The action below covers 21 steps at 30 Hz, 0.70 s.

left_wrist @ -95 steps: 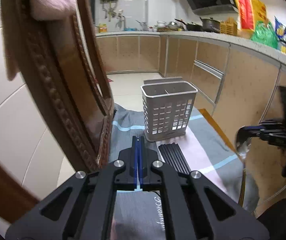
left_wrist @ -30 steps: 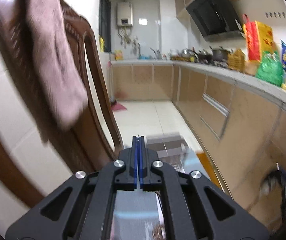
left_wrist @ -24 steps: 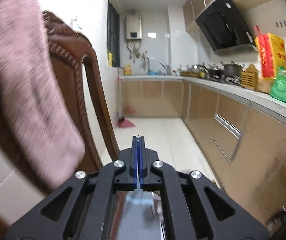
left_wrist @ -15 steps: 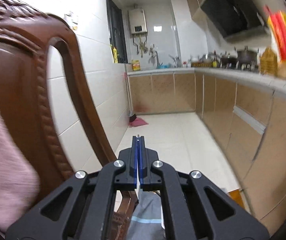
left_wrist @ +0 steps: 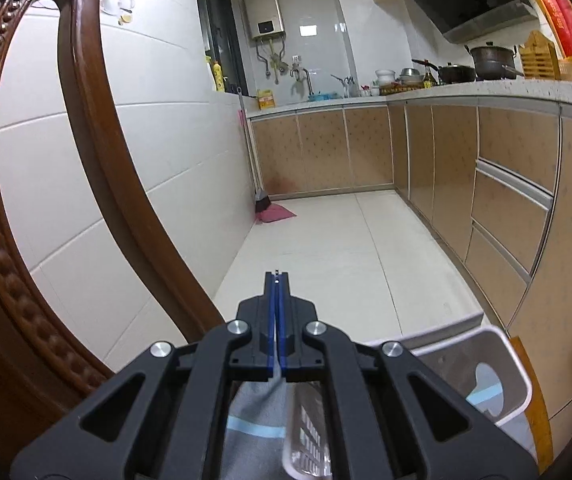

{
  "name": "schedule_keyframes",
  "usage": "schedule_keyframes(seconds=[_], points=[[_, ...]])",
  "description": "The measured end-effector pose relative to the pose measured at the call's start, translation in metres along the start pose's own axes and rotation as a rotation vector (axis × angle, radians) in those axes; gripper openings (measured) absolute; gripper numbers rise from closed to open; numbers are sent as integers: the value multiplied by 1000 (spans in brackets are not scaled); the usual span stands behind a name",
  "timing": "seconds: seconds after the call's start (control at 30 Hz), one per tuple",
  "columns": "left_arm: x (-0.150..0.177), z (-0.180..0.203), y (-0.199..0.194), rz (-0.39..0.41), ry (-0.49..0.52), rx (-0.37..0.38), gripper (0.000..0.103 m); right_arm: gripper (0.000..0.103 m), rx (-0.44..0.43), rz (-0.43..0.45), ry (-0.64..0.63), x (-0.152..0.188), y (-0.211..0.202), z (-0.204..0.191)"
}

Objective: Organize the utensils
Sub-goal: 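Carry the fork into the white caddy and open the left gripper while the right gripper carries the spoon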

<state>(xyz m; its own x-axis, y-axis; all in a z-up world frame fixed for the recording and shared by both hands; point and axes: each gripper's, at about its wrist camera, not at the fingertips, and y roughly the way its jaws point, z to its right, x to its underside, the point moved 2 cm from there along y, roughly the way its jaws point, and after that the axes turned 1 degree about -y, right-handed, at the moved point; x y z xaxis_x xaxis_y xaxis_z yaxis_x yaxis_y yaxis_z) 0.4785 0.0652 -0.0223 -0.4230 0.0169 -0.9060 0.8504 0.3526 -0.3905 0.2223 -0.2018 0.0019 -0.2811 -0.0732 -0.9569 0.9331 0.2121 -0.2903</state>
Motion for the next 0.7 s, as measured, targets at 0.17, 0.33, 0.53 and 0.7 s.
schedule_keyframes(seconds=[0.17,0.33,0.53,0.7], points=[[11,4,-7,-12,15,20,4,3,-4,-6,-7,2,1,-3],[18,-7,-32,-12,16,47,27,3,3,-6,-3,4,0,-2],[38,-44,-107,-34,-87,136,73,3,11,-2,-5,4,-4,-3],[84,-75,-183,-94,-157,207,87,3,15,1,-11,-2,-7,-6]])
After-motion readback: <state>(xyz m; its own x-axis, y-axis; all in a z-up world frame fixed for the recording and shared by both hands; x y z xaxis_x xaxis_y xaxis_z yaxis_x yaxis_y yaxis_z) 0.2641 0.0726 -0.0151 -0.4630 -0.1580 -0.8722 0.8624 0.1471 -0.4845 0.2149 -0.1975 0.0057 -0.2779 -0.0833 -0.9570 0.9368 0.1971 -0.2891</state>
